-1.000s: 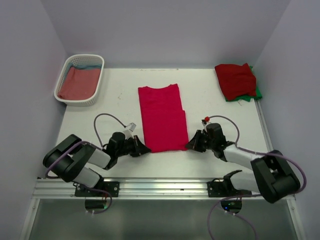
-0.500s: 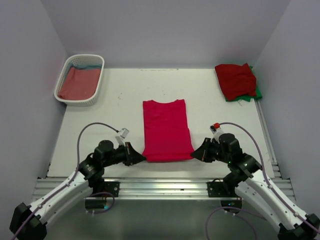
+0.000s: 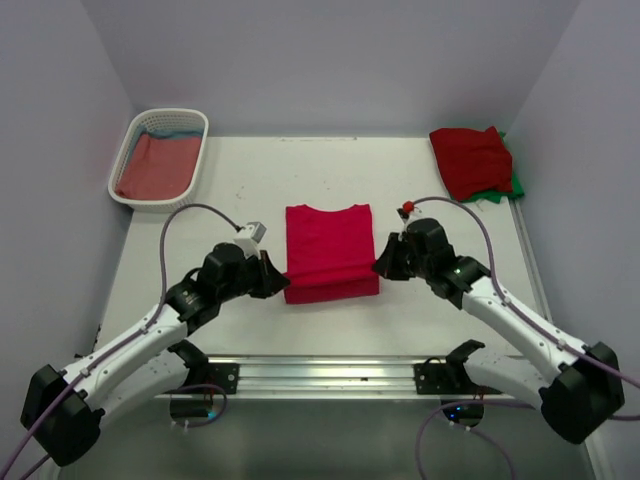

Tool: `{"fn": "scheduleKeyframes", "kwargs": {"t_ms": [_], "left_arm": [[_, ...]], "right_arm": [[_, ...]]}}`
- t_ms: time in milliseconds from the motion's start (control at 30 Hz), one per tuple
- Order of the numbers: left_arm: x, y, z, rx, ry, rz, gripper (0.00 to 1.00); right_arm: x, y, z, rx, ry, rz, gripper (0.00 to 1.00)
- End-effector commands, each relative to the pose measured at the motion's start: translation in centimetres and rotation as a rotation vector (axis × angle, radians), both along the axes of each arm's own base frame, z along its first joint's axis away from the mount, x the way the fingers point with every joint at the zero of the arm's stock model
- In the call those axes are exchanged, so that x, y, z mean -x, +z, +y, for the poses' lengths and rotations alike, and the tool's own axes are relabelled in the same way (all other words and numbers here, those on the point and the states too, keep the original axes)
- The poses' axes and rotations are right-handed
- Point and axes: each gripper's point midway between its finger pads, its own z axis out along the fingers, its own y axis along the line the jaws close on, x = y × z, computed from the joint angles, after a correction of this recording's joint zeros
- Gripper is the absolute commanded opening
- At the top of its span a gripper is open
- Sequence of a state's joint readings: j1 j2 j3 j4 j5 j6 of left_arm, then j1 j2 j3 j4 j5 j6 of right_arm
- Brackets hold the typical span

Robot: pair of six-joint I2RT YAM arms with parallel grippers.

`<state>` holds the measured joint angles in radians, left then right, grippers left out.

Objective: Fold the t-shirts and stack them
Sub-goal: Fold the long partially folded tshirt into a neat square

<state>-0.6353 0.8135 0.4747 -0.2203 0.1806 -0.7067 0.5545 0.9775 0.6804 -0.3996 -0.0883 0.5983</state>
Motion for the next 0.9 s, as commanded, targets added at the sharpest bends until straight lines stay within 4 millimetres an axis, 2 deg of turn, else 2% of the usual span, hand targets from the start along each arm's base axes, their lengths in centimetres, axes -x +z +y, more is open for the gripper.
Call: {"fn": "scheduleKeyframes", "kwargs": {"t_ms": [0,33,67,100,133,167,233,300,333,400,433,467,500,533,567,600,633,667,700,733,767,800,833,867], "left_arm": [[-5.2,3.9,1.1,-0.094,0.102,-0.217,0.00],[-6.7,4.7,1.2,-0.100,0.120,-0.247,0.00],[-7.4,5.0,1.4,-0.101,0.130,-0.255,0.00],[-8.1,5.3,1.5,-0.100,0.130,-0.261,0.00],[-9.4,5.5,1.7,-0.091,0.132,-0.266,0.00],[-10.0,5.5,1.8,-0.089,0.132,-0.268,0.00],[-11.9,5.0,2.2,-0.113,0.145,-0.262,0.00],[-13.0,4.2,2.3,-0.096,0.130,-0.230,0.00],[-14.7,3.7,2.5,-0.087,0.159,-0.238,0.00],[-16.3,3.0,2.6,-0.083,0.173,-0.229,0.00],[-18.3,2.5,2.6,-0.074,0.182,-0.222,0.00],[-19.3,2.3,2.4,-0.073,0.178,-0.217,0.00],[-20.2,2.2,2.0,-0.065,0.159,-0.210,0.00],[-22.4,1.8,1.5,-0.074,0.153,-0.205,0.00],[-23.4,1.9,1.1,-0.070,0.143,-0.207,0.00],[-24.4,2.0,0.6,-0.057,0.121,-0.202,0.00],[-26.7,2.0,0.0,-0.048,0.118,-0.222,0.00],[-27.9,2.2,-0.3,-0.044,0.115,-0.235,0.00],[-29.0,0.1,-0.6,-0.039,0.102,-0.186,0.00],[-31.2,2.3,-1.1,-0.007,0.093,-0.246,0.00],[-32.4,2.6,-1.2,0.000,0.094,-0.262,0.00],[-34.0,0.4,-0.5,-0.021,0.127,-0.223,0.18],[-35.9,2.2,-0.4,-0.003,0.144,-0.246,0.41],[-36.8,2.1,0.0,-0.008,0.157,-0.240,0.74]], "right_arm": [[-7.0,5.1,0.7,0.031,-0.061,-0.255,0.00],[-8.1,4.0,0.9,0.058,-0.064,-0.229,0.00],[-9.2,5.0,1.1,0.052,-0.073,-0.250,0.00],[-10.1,5.2,1.3,0.053,-0.077,-0.261,0.00],[-11.0,4.3,1.5,0.066,-0.081,-0.238,0.00],[-12.0,4.9,1.3,0.063,-0.095,-0.247,0.00],[-14.0,4.4,1.7,0.069,-0.104,-0.237,0.00],[-15.5,3.9,1.4,0.080,-0.119,-0.220,0.00],[-16.6,4.3,1.5,0.079,-0.128,-0.227,0.00],[-18.3,2.5,1.2,0.108,-0.150,-0.192,0.00],[-19.5,3.3,1.5,0.104,-0.159,-0.207,0.00],[-20.5,1.5,1.2,0.128,-0.172,-0.174,0.00],[-21.2,1.2,0.9,0.143,-0.192,-0.171,0.00],[-22.6,2.1,0.8,0.137,-0.209,-0.191,0.00],[-23.4,1.7,0.7,0.147,-0.220,-0.187,0.00],[-24.3,0.2,0.3,0.184,-0.252,-0.169,0.00],[-25.1,-0.2,0.2,0.195,-0.266,-0.166,0.00],[-26.6,0.8,0.2,0.191,-0.291,-0.191,0.00],[-27.6,-1.3,-0.4,0.242,-0.330,-0.164,0.00],[-29.4,0.2,-0.1,0.226,-0.356,-0.197,0.00],[-30.4,0.1,-0.3,0.230,-0.377,-0.205,0.00],[-31.3,-2.8,-0.2,0.272,-0.375,-0.168,0.22],[-33.4,-0.7,0.0,0.266,-0.403,-0.213,0.46],[-33.6,-1.5,0.0,0.299,-0.385,-0.187,0.98]]}}
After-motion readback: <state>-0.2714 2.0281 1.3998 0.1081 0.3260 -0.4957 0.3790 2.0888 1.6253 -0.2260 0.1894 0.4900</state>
